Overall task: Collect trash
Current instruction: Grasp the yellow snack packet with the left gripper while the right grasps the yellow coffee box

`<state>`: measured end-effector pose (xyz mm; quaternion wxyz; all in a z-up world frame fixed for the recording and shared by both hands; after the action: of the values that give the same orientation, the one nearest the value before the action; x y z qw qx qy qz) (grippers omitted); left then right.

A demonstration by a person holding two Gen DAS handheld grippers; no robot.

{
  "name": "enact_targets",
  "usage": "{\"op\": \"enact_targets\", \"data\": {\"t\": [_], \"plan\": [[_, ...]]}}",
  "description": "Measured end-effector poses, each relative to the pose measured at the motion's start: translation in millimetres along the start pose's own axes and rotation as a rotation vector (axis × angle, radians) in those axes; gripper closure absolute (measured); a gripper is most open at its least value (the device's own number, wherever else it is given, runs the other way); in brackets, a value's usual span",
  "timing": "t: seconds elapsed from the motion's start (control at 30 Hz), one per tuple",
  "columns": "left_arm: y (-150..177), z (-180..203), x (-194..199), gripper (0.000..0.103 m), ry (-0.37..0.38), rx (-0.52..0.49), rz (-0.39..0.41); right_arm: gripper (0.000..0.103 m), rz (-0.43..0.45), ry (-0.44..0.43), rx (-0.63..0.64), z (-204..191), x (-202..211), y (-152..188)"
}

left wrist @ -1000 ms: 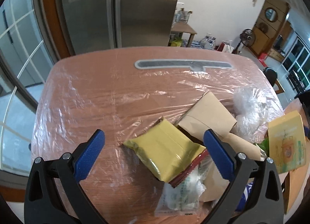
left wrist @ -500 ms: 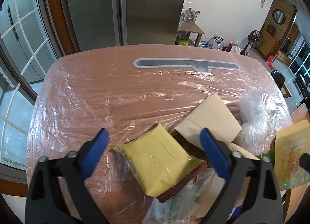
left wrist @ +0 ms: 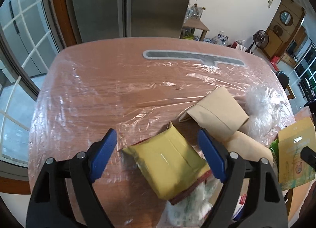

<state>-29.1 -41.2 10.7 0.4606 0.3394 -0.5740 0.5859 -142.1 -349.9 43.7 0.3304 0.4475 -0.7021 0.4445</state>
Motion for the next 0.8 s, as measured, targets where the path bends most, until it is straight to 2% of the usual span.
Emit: {"op": "enact_targets", "data": {"t": [0.13,0.23,0.3,0.33,0.43,0.53,0.6,0.8], "plan": [[10,6,0,0.018,0.0,0.008,-0.025,0.024,0.0,0.018,0.023,-3,-1,0],[16,11,-5,0.018,-0.028,0.002,-0.031,0.023,-0.01,0.019,0.028,-5,-3,-1],[17,10,-7,0.028,-0.026,0.002,-0.029,0.023,-0.01,0.027,0.04,-7,-5,-2],[17,10,-10,0.038,-0.014,0.004,-0.038,0.023,-0.013,0.028,0.046,-8,-6,-1],[16,10,-14,0.045,-0.011,-0.011,-0.05,0.023,-0.036,0.023,0.052,-9,-9,2],[16,10,-14,0.045,-0.008,-0.029,-0.045,0.013,-0.036,0.012,0.058,-8,-8,5],[15,9,-15,0.042,-0.011,-0.034,-0.042,0.012,-0.035,0.013,0.065,-8,-7,7],[9,9,-20,0.042,-0.024,-0.039,-0.044,0.013,-0.059,-0.01,0.048,-5,-13,11]]}}
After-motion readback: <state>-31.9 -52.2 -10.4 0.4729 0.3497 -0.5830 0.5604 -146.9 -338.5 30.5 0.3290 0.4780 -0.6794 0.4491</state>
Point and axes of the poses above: each gripper's, at about its wrist camera, not at the fingertips, and x roughly against the way its jaws point, z to its right, y to its underside, the point moved 3 cm from there along -x, roughly the way its jaws point, and after that the axes turned 9 degrees about -z, right-handed, at the moved point
